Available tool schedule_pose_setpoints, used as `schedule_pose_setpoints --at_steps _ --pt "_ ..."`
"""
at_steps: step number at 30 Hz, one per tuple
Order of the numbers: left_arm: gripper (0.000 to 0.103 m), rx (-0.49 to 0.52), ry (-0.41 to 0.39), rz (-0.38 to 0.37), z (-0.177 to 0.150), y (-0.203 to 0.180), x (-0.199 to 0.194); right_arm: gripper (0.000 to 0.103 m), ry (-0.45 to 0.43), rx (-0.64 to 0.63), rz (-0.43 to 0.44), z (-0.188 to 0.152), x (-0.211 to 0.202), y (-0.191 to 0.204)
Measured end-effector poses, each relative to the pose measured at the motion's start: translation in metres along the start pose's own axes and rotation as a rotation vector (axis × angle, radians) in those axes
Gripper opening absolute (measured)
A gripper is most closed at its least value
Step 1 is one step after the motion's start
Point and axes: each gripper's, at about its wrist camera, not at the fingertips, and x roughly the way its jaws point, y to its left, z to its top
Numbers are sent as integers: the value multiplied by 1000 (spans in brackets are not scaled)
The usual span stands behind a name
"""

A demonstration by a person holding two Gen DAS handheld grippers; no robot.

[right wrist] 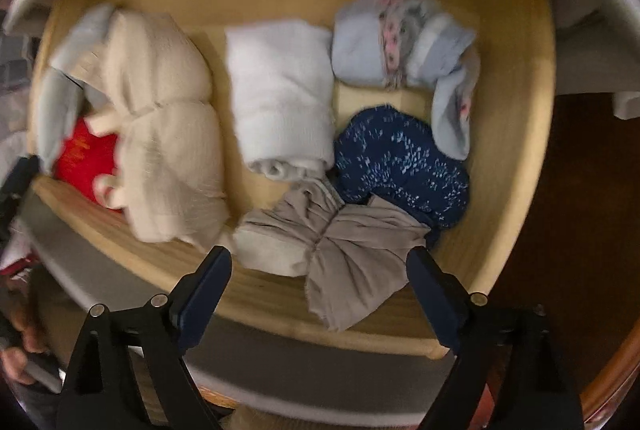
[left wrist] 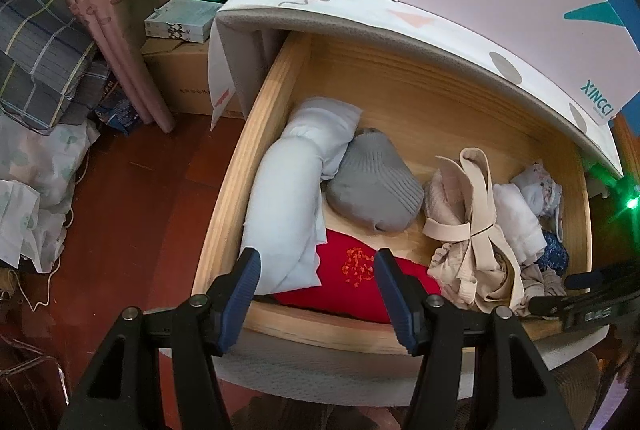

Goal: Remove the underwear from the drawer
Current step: 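Move the open right gripper back over the drawer, then lower the right gripper and grasp the grey knotted underwear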

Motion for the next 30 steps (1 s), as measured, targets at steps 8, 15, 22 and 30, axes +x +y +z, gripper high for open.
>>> schedule_pose_setpoints --at_steps 8,15,22,30 --pt "61 -19 30 -41 2 2 5 100 32 3 -23 5 27 5" --pt "61 -49 41 -62 2 6 7 103 54 8 -65 11 40 15" --pt "61 -47 39 -58 2 5 7 84 3 5 -79 8 34 20" --pt "61 -43 37 -44 1 3 5 65 -127 71 -23 -18 9 9"
